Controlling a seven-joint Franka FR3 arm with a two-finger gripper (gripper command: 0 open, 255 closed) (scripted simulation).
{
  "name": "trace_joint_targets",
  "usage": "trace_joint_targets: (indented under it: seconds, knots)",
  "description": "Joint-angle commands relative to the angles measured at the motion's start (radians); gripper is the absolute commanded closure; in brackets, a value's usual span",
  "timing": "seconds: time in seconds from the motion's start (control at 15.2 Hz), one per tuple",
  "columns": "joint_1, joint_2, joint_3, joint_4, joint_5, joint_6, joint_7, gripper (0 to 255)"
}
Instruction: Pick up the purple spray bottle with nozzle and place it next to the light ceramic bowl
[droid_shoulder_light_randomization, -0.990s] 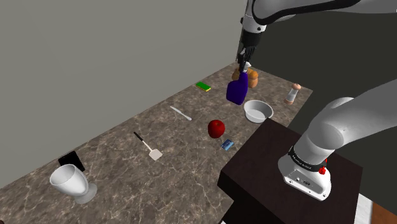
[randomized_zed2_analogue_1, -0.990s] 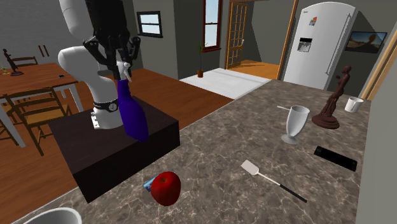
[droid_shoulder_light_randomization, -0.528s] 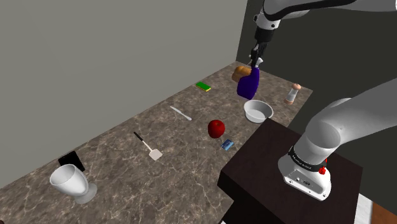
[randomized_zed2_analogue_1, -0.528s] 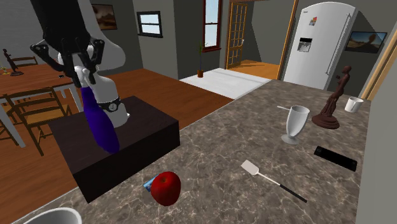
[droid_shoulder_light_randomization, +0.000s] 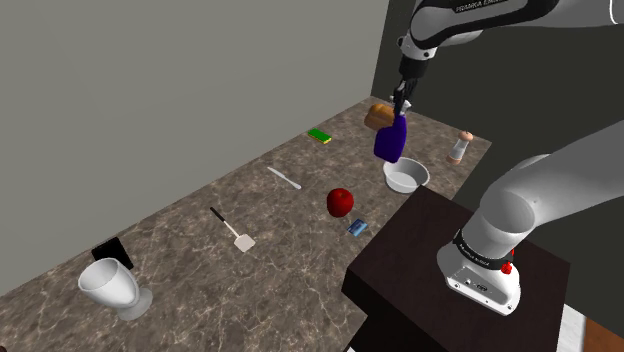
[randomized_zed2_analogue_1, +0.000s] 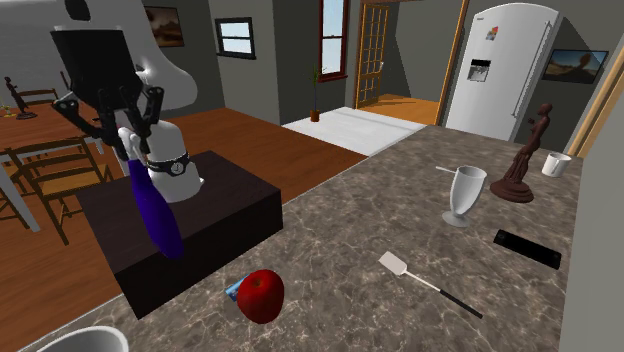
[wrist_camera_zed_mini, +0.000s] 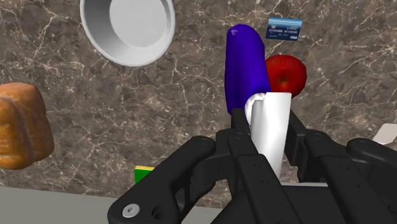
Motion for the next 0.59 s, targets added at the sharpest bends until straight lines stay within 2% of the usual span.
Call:
trace_joint_targets:
  seconds: [0.0,0.53]
  knots:
    - [0.0,0.008,-0.002,-0.023,0.0,0.032,-0.001,255]
    - [-0.001,0.044,-0.009,-0.104,-0.001,0.148,-0.004,255]
